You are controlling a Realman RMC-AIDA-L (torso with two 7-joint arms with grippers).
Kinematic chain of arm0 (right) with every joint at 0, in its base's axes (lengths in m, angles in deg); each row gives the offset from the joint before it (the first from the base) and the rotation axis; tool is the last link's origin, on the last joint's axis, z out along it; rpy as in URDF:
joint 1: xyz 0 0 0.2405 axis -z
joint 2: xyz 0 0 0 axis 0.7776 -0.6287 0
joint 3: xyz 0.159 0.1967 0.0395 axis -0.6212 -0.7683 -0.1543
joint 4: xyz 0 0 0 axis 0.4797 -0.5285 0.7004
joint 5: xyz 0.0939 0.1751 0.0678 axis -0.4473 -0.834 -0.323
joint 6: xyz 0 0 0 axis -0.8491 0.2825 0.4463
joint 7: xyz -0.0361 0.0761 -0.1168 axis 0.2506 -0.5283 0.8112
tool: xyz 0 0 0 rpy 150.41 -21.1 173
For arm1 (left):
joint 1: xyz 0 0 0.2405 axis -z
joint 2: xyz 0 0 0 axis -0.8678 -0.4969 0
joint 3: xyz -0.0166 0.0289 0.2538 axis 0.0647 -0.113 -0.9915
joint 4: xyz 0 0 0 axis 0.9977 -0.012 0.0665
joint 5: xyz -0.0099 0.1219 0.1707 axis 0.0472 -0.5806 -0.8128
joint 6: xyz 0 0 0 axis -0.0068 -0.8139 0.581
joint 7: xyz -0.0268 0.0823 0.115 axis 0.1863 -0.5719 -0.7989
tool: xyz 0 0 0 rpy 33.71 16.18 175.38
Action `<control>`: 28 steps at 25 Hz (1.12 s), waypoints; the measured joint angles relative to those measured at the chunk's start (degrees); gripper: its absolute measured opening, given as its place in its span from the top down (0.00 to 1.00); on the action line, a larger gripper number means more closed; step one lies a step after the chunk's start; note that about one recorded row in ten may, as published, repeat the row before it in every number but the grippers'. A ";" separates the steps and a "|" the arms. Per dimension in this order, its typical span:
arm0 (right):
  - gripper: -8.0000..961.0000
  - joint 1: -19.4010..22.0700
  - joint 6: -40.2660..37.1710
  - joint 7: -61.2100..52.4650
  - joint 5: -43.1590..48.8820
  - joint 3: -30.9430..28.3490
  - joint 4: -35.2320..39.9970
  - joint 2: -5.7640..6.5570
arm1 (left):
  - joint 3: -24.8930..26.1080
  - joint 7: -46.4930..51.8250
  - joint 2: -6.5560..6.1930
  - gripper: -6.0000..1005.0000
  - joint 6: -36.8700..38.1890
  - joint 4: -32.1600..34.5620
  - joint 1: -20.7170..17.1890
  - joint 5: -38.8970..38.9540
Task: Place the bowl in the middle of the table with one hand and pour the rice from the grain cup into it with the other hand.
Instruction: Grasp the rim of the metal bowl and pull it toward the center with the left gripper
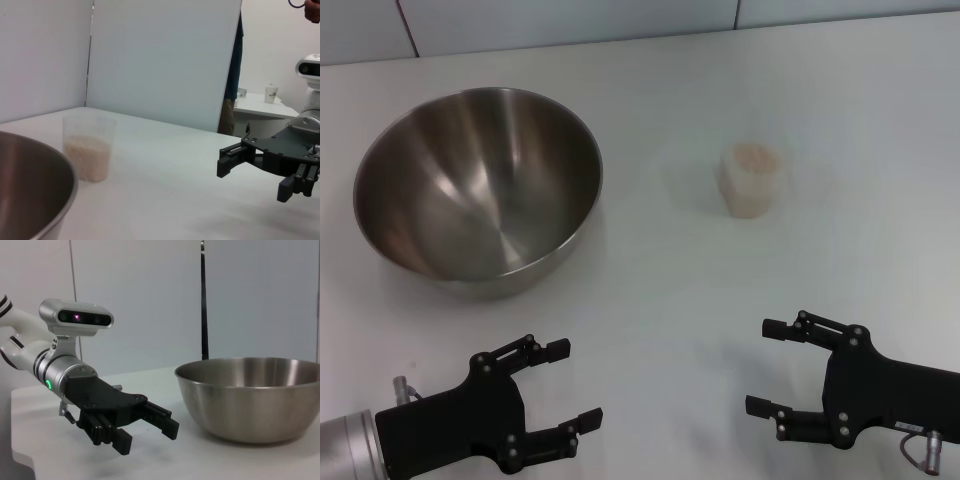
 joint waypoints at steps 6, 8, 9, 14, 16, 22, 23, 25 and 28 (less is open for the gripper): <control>0.15 0.00 0.16 0.13 0.00 0.00 -0.11 0.00 | -0.06 0.03 0.00 0.17 0.00 0.00 0.00 0.00; 0.15 0.00 0.31 0.13 -0.01 0.00 -0.13 0.00 | -0.07 0.03 0.00 0.17 0.02 0.00 0.00 0.00; 0.15 0.00 0.40 0.13 -0.01 0.00 -0.13 -0.01 | -0.07 0.04 -0.01 0.17 0.14 0.00 0.00 0.05; 0.15 0.00 0.72 0.05 -0.01 0.01 -0.11 -0.16 | 4.51 2.43 -0.15 0.17 7.12 2.49 -1.22 1.99; 0.15 0.00 0.72 0.00 -0.01 0.01 -0.06 -0.19 | 7.56 7.88 -0.26 0.17 9.12 6.60 -2.30 2.96; 0.15 0.03 0.73 -0.13 0.00 0.01 0.07 -0.30 | 11.49 32.37 0.10 0.17 0.08 30.26 -8.55 10.83; 0.15 0.01 0.72 -0.15 0.02 0.01 0.08 -0.30 | 11.16 35.48 0.09 0.17 -2.80 32.50 -8.93 10.88; 0.15 -0.03 0.71 -0.15 0.02 0.00 0.12 -0.30 | 9.52 42.19 -0.02 0.17 -10.45 38.38 -9.68 10.27; 0.15 -0.08 0.54 -0.16 0.04 0.01 0.17 -0.30 | 5.28 50.84 -0.58 0.17 -20.30 44.94 -9.72 5.38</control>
